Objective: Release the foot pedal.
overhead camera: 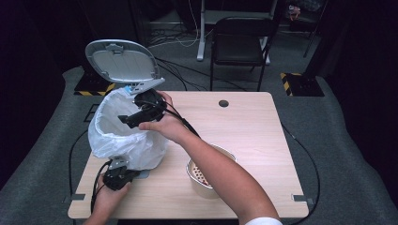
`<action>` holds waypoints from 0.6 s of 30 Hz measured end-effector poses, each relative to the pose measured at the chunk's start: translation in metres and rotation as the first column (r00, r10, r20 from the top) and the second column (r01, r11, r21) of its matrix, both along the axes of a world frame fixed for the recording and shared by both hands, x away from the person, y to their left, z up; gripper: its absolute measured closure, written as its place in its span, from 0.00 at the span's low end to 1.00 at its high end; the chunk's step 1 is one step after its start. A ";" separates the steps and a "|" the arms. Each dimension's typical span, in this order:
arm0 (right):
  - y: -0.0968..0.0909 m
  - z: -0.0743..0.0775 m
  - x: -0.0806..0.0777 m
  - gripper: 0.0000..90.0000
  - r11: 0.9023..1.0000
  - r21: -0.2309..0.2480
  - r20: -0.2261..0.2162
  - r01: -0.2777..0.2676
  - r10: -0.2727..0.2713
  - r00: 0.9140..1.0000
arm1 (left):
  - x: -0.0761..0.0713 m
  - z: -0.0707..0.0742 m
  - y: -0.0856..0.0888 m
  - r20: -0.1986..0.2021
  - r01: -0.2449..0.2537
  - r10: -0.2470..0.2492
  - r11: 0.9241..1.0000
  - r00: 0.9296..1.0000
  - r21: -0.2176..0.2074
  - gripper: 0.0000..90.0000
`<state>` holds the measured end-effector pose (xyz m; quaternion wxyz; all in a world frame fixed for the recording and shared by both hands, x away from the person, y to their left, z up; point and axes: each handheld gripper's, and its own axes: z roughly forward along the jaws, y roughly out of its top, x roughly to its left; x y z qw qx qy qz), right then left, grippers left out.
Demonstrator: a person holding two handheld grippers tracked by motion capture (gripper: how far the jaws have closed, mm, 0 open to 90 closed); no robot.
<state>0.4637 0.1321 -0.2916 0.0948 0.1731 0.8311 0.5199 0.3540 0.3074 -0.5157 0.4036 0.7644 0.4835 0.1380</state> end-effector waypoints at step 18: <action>-0.093 0.012 -0.013 0.26 0.995 0.071 0.050 0.075 -0.079 0.996 | -0.001 0.004 0.003 -0.052 0.008 -0.007 1.000 0.999 0.011 0.83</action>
